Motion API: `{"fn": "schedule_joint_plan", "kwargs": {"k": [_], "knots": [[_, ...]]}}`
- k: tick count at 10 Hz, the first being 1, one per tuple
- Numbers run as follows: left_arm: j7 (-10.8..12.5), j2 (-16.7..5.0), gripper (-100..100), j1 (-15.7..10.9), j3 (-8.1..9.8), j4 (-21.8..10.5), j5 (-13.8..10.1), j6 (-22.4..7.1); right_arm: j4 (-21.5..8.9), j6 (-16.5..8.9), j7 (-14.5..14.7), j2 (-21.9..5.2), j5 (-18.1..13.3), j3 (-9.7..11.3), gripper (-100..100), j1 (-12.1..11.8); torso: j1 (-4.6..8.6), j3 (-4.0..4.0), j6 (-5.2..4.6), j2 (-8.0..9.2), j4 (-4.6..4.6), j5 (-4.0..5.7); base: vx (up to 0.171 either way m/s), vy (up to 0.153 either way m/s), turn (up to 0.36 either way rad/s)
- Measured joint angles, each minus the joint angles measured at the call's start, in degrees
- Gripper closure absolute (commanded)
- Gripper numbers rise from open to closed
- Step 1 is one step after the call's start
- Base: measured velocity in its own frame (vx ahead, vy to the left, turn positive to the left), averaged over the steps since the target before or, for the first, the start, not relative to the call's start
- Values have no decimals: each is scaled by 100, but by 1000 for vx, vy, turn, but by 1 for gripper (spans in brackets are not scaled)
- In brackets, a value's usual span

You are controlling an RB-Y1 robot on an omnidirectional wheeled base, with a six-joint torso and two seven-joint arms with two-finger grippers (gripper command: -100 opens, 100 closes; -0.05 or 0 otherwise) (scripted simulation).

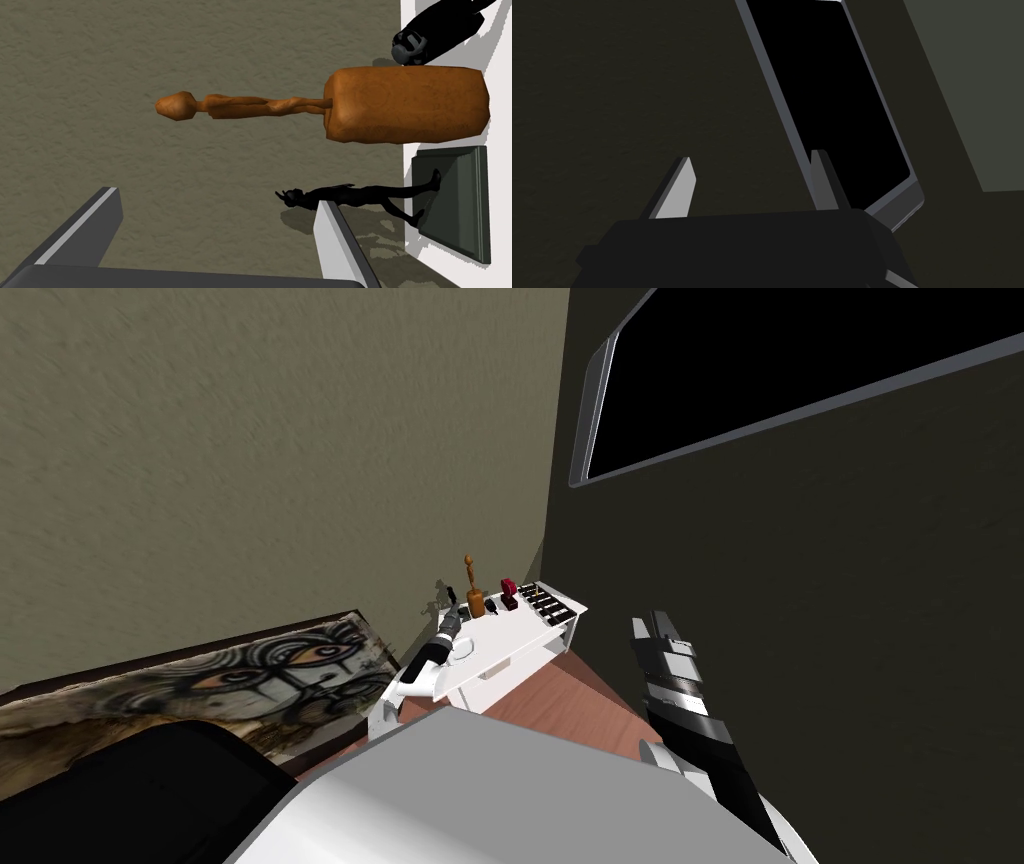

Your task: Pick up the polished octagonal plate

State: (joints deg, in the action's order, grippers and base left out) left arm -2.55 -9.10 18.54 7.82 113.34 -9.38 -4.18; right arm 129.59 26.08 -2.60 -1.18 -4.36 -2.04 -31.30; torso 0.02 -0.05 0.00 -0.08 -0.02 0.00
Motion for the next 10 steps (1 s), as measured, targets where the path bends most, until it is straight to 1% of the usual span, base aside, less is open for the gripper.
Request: {"fn": "schedule_joint_plan", "kwargs": {"k": [2,3,4,5,6,7,8,9,10], "knots": [[11,18,-100,-75,63,-110,-3,-316,0,0,0,0,0,0,0,0,-1,0,0,1,0,0,25,-5,-12],[26,4,-100,-151,123,-259,-18,-508,0,0,0,0,0,0,0,0,0,-2,0,-3,-1,0,26,-10,-5],[33,17,-100,-160,146,-295,-17,-677,0,0,0,0,0,0,0,0,1,-1,0,-2,-1,0,23,-11,-7],[42,37,-100,-139,181,-276,-18,-918,0,0,0,0,0,0,0,0,2,0,0,0,0,1,18,-8,-3],[53,14,-100,-153,198,-385,-35,-1006,0,0,0,0,0,0,0,0,0,0,0,1,0,0,6,-3,1],[65,-19,-100,-209,216,-490,-52,-1008,0,0,0,0,0,0,0,0,-1,2,0,4,1,0,12,-6,-12],[84,-49,-100,-273,260,-635,-75,-1116,0,0,0,0,0,0,0,0,-1,2,0,3,1,0,29,-12,-15],[90,-6,-100,-318,303,-762,-57,-1290,0,0,0,0,0,0,0,0,2,-1,0,-1,0,0,25,-7,-2],[97,-3,-100,-347,331,-823,-57,-1452,0,0,0,0,0,0,0,0,1,-1,0,-1,0,1,27,-5,-8]]}}
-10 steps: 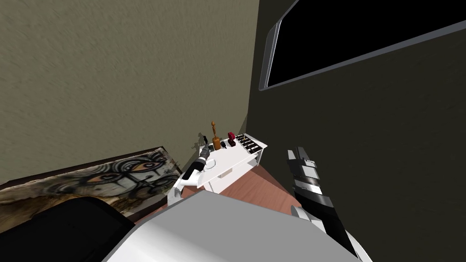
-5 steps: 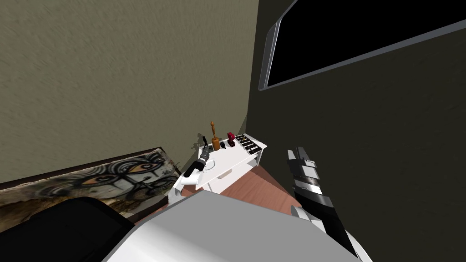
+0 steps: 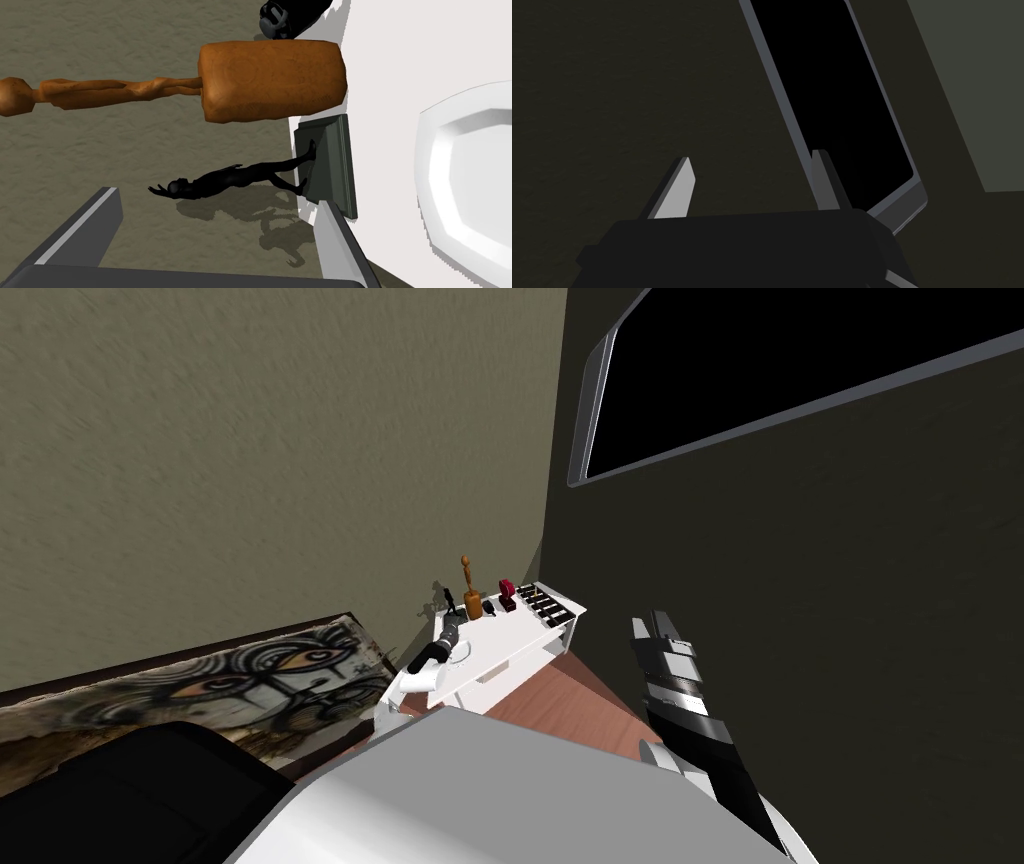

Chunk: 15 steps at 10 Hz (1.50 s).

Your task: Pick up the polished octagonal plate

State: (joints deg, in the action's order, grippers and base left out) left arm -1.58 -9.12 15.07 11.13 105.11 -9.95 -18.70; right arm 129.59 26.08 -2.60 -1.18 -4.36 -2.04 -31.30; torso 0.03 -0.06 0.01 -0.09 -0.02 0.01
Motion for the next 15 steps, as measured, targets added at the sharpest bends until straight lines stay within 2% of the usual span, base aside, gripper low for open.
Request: {"fn": "schedule_joint_plan", "kwargs": {"k": [1,3,10,13,15], "knots": [[23,-38,-100,-72,56,-125,-28,-198,0,0,0,0,0,0,0,0,-2,-1,0,-1,0,-1,19,-6,-5],[56,-99,-100,-86,110,-360,-94,-415,0,0,0,0,0,0,0,0,-1,2,1,3,0,-1,16,-8,-6],[136,-139,-100,-371,331,-1033,-135,-1321,0,0,0,0,0,0,0,0,-1,2,0,3,1,0,19,-7,-7],[184,-197,-100,-487,456,-1363,-194,-1808,0,0,0,0,0,0,0,0,0,1,0,2,0,0,23,-9,-8],[223,-227,-100,-660,548,-1719,-187,-2136,0,0,0,0,0,0,0,0,1,-1,0,-1,0,0,25,-10,-10]]}}
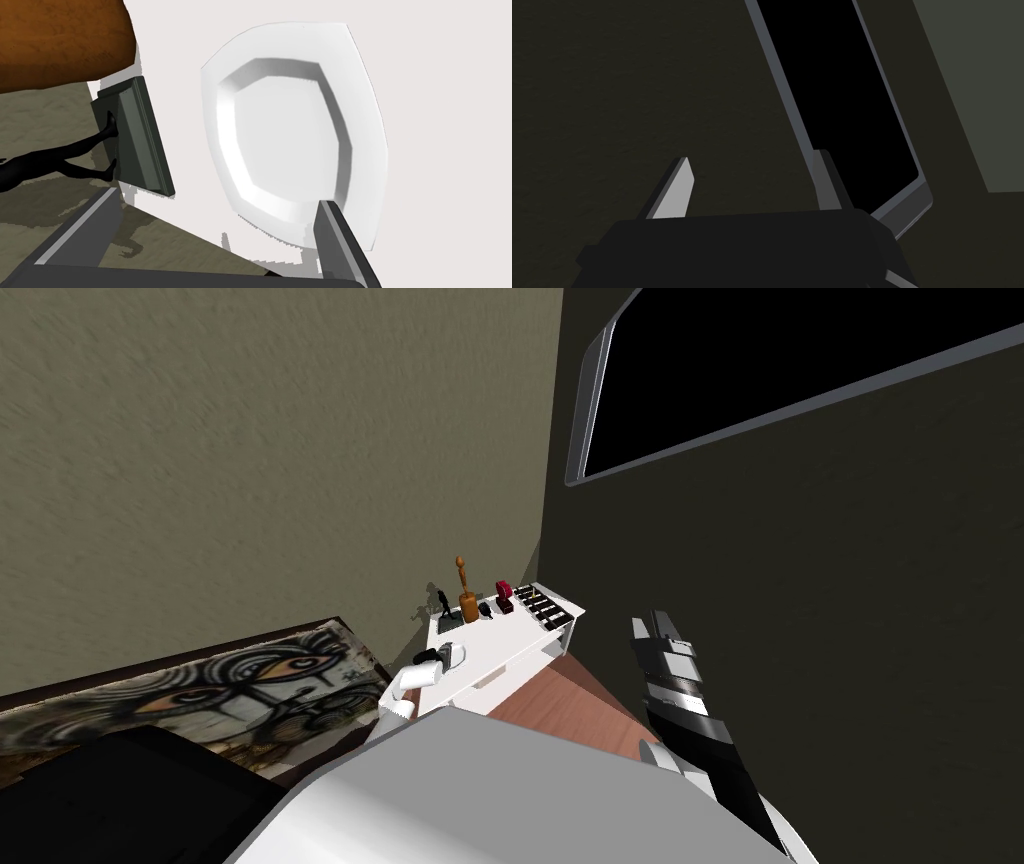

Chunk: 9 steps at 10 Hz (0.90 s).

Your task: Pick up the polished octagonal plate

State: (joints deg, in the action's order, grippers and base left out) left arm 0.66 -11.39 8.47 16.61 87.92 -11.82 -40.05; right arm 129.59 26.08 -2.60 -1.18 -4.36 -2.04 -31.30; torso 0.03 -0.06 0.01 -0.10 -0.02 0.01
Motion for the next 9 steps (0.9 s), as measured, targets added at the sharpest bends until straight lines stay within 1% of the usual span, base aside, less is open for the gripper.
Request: {"fn": "schedule_joint_plan", "kwargs": {"k": [1,2,4,5,7,9], "knots": [[14,20,-100,17,16,-26,12,-134,0,0,0,0,0,0,0,0,0,2,1,3,0,0,20,-8,-5],[16,-34,-100,12,57,-89,-51,-311,0,0,0,0,0,0,0,0,-1,2,1,4,1,0,24,-6,-11],[58,-76,-100,-130,146,-413,-46,-663,0,0,0,0,0,0,0,0,-1,0,0,0,0,0,31,-7,-11],[69,-100,-100,-125,187,-506,-74,-828,0,0,0,0,0,0,0,0,-1,0,1,0,0,0,19,-4,1],[87,-152,-100,-226,235,-708,-82,-1039,0,0,0,0,0,0,0,0,-2,3,0,5,1,0,17,-3,-10],[116,-217,-100,-275,298,-843,-100,-1321,0,0,0,0,0,0,0,0,-2,2,1,4,1,0,21,-3,-4]]}}
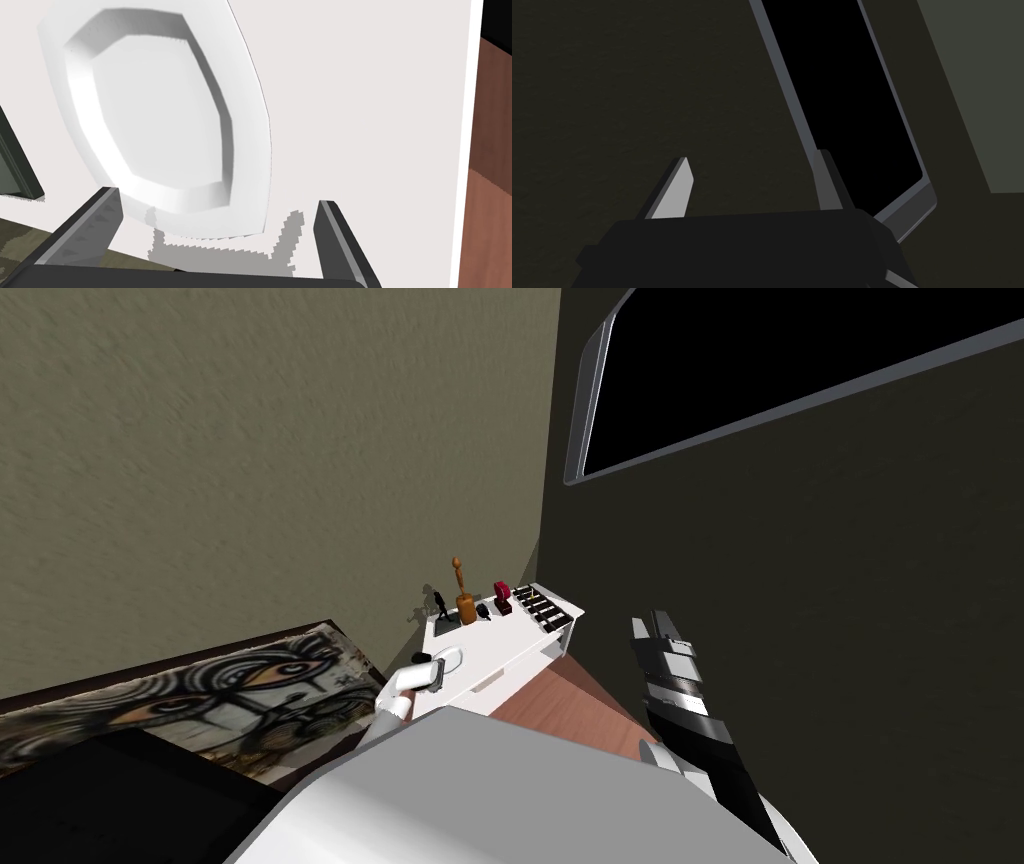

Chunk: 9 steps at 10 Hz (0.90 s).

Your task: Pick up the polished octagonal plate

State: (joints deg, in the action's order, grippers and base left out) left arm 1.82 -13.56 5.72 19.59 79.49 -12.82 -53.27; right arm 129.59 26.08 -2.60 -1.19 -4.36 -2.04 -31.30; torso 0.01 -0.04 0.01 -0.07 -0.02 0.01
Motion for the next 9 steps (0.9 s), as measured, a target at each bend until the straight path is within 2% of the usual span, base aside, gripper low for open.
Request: {"fn": "schedule_joint_plan", "kwargs": {"k": [2,3,4,9], "knots": [[3,-82,-100,-41,57,-156,-37,-201,0,0,0,0,0,0,0,0,-1,1,0,1,0,0,14,0,-4],[6,-83,0,-39,59,-160,-36,-224,0,0,0,0,0,0,0,0,-1,2,0,4,1,0,0,0,0],[6,-83,-100,-40,59,-160,-36,-222,0,0,0,0,0,0,0,0,0,4,0,7,1,0,-21,0,-137],[72,-261,-100,-261,204,-881,-116,159,0,0,0,0,0,0,0,1,-1,12,-1,21,5,0,-37,-1,-113]]}}
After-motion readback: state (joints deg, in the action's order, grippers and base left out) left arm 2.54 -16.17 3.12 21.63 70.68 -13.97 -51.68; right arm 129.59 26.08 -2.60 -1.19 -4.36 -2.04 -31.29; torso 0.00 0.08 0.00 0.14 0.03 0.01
